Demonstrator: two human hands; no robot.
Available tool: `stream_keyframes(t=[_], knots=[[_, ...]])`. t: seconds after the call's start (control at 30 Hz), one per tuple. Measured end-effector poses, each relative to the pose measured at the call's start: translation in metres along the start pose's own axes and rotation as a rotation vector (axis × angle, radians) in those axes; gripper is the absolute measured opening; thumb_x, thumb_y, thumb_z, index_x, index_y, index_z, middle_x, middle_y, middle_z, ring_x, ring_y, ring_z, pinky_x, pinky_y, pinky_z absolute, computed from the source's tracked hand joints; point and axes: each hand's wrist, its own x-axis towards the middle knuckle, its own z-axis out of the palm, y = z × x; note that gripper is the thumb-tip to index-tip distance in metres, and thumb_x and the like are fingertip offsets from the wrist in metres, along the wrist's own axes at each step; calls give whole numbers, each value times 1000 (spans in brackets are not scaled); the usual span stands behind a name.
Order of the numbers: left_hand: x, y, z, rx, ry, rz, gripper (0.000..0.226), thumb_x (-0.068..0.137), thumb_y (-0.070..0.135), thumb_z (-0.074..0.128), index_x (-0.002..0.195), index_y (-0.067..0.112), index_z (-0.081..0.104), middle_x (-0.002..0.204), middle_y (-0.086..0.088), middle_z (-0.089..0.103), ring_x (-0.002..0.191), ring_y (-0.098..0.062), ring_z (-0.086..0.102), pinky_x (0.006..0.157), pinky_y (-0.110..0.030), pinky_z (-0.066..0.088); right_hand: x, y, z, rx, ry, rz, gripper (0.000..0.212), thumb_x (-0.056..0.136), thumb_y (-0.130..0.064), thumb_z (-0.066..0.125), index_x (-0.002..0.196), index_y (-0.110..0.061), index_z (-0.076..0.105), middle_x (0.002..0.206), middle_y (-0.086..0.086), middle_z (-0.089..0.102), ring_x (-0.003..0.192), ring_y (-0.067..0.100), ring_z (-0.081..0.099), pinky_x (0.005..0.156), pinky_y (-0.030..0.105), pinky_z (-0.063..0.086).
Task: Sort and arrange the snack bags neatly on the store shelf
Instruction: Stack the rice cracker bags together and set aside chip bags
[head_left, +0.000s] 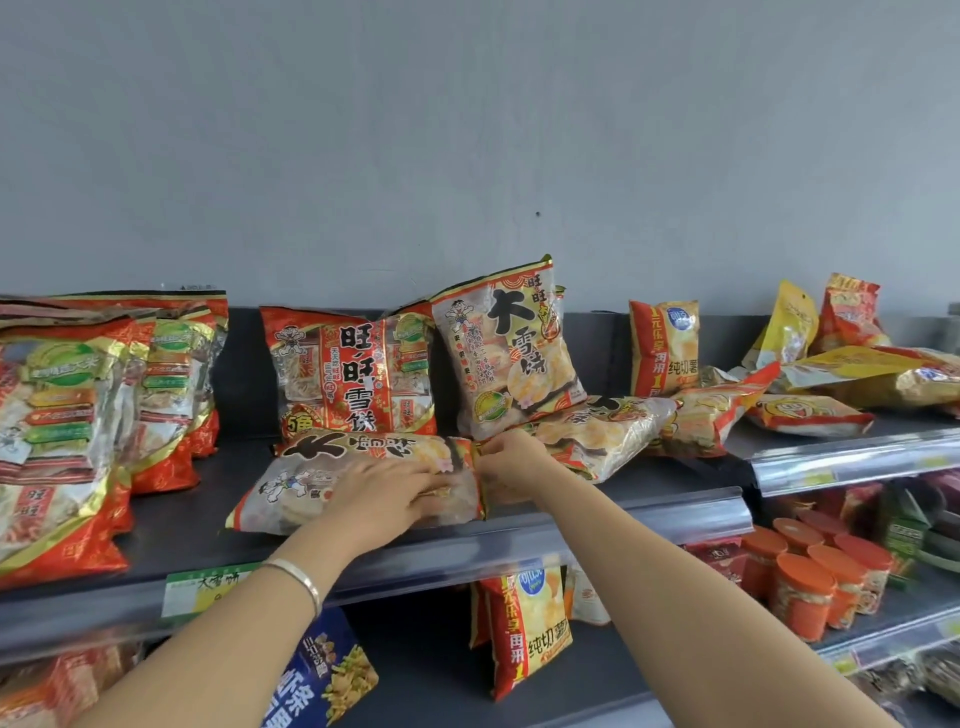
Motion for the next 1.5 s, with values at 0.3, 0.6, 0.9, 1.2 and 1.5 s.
stream_keyframes(t=[0.3,0.6,0.9,1.2,1.5], knots=[[51,56,-14,-232,78,-9,40,96,47,40,129,31,54,126,6,56,109,-17,55,89,-37,47,6,26,-72,-291,275,-196,32,94,-21,49,122,-11,62,116,9,66,106,26,60,86,35,51],[149,153,-13,-267,-63,40,55,91,55,40,138,29,42,135,-1,52,119,-24,50,97,-42,44,38,89,-163,-481,344,-167,33,94,-18,45,123,-15,60,118,7,63,106,27,59,85,39,52],[204,219,3,51,-174,-200,98,79,36,66,149,31,-3,144,-10,36,125,-37,41,90,-48,45,81,137,-211,-604,181,-201,42,96,-21,43,137,-17,49,136,6,51,120,25,52,96,36,47],[183,188,-35,52,-187,-34,90,76,24,62,148,35,9,110,-2,57,70,-14,50,50,-27,38,97,129,-206,-462,156,-182,42,100,-43,32,125,-19,55,118,5,63,106,25,58,93,45,48],[161,158,-56,-124,-354,40,92,76,16,64,148,36,11,150,3,30,105,-11,50,76,-16,38,103,98,-207,-554,-64,-138,41,95,-37,54,123,-8,63,121,7,63,108,27,59,92,33,48]])
